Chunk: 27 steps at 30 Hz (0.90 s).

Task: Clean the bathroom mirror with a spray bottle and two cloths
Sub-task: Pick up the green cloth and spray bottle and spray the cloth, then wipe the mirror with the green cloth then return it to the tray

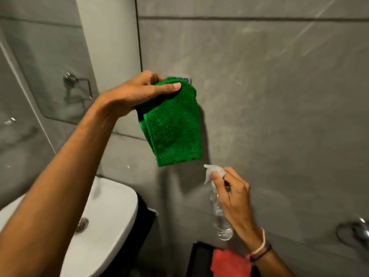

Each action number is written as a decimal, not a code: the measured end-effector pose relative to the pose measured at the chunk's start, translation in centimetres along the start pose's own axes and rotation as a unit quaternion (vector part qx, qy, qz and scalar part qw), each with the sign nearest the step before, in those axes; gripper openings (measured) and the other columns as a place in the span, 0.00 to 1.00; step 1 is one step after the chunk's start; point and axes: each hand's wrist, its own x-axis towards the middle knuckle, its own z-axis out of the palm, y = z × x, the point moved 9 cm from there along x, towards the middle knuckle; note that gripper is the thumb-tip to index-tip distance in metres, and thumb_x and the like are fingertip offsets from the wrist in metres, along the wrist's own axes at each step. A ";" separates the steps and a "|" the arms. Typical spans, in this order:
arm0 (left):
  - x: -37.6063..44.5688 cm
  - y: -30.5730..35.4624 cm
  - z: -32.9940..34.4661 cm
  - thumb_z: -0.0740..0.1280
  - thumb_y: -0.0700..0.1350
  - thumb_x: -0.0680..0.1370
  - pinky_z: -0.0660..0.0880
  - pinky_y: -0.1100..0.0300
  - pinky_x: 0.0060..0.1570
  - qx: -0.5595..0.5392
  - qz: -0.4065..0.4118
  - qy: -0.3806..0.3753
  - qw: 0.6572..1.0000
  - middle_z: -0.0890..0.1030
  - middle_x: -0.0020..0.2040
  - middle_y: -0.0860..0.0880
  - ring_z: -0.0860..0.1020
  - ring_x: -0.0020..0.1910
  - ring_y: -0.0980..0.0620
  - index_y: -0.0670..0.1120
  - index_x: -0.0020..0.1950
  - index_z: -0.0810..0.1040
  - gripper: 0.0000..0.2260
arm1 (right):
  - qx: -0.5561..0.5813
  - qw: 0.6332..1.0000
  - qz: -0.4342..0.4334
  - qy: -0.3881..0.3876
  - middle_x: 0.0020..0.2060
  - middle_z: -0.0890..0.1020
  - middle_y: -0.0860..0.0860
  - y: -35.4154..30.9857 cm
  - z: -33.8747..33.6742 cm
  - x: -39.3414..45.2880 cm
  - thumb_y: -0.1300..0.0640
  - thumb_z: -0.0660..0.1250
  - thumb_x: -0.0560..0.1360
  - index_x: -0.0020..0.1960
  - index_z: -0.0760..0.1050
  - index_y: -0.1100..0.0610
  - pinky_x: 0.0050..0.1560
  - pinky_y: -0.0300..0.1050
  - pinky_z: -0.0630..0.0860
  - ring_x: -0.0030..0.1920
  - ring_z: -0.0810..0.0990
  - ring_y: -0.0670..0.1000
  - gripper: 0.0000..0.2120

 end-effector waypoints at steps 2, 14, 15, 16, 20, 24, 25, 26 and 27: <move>-1.2 -2.0 2.2 0.71 0.58 0.76 0.77 0.66 0.28 -0.009 -0.007 -0.011 1.000 0.87 0.36 0.48 0.85 0.32 0.53 0.47 0.42 0.86 0.15 | 0.014 0.994 0.098 -0.047 0.38 0.77 0.50 4.4 1.0 -3.5 0.45 0.63 0.82 0.49 0.86 0.53 0.36 0.42 0.70 0.34 0.75 0.45 0.17; -10.7 -17.4 12.1 0.70 0.53 0.76 0.79 0.59 0.37 -0.080 -0.157 -0.019 0.984 0.86 0.38 0.45 0.85 0.37 0.49 0.42 0.47 0.85 0.14 | -0.025 0.921 0.372 -0.117 0.30 0.81 0.45 20.1 5.3 -17.7 0.63 0.74 0.77 0.47 0.85 0.62 0.37 0.25 0.74 0.32 0.80 0.40 0.02; -11.2 -18.4 12.4 0.70 0.53 0.76 0.79 0.56 0.40 -0.080 -0.169 -0.018 0.982 0.87 0.41 0.42 0.86 0.39 0.45 0.42 0.48 0.85 0.14 | -0.044 0.924 0.359 -0.128 0.34 0.81 0.44 20.6 5.7 -18.0 0.62 0.74 0.78 0.49 0.85 0.60 0.44 0.28 0.75 0.37 0.81 0.40 0.02; -11.5 -19.2 12.6 0.70 0.51 0.77 0.79 0.54 0.42 -0.079 -0.177 -0.015 0.981 0.87 0.44 0.37 0.86 0.43 0.40 0.41 0.49 0.85 0.14 | -0.069 0.927 0.341 -0.143 0.37 0.79 0.42 21.1 5.9 -18.0 0.61 0.74 0.78 0.51 0.86 0.57 0.49 0.28 0.73 0.41 0.80 0.36 0.03; -12.3 -21.1 13.1 0.69 0.49 0.79 0.78 0.51 0.44 -0.067 -0.189 -0.020 0.979 0.84 0.49 0.30 0.83 0.49 0.33 0.37 0.52 0.83 0.15 | -0.127 0.929 0.299 -0.178 0.41 0.78 0.40 22.6 6.7 -18.4 0.61 0.72 0.79 0.57 0.86 0.57 0.55 0.26 0.73 0.45 0.79 0.35 0.08; -12.3 -21.7 13.0 0.69 0.49 0.79 0.78 0.52 0.44 -0.069 -0.204 -0.026 0.976 0.84 0.49 0.31 0.86 0.46 0.37 0.37 0.53 0.83 0.15 | -0.154 0.926 0.273 -0.212 0.41 0.83 0.45 23.5 7.9 -18.1 0.59 0.72 0.80 0.57 0.87 0.57 0.52 0.23 0.68 0.47 0.81 0.36 0.08; -12.1 -21.7 12.9 0.69 0.49 0.79 0.78 0.55 0.42 -0.070 -0.206 -0.028 0.976 0.85 0.48 0.32 0.85 0.45 0.41 0.37 0.53 0.83 0.15 | -0.158 0.918 0.279 -0.234 0.43 0.86 0.50 23.7 8.5 -18.2 0.59 0.71 0.80 0.56 0.87 0.57 0.51 0.29 0.71 0.46 0.83 0.44 0.08; -12.0 -21.6 12.9 0.69 0.48 0.79 0.78 0.57 0.40 -0.070 -0.208 -0.029 0.975 0.85 0.46 0.33 0.84 0.43 0.43 0.36 0.53 0.83 0.15 | -0.159 0.912 0.285 -0.249 0.45 0.87 0.53 23.9 8.8 -18.5 0.59 0.71 0.80 0.55 0.87 0.58 0.51 0.30 0.73 0.45 0.83 0.49 0.08; -11.7 -21.4 12.9 0.69 0.48 0.79 0.78 0.59 0.38 -0.069 -0.206 -0.032 0.976 0.85 0.44 0.35 0.83 0.43 0.43 0.35 0.52 0.82 0.15 | -0.158 0.909 0.290 -0.256 0.46 0.88 0.54 24.0 8.9 -18.5 0.59 0.71 0.79 0.54 0.87 0.59 0.51 0.29 0.74 0.44 0.83 0.49 0.07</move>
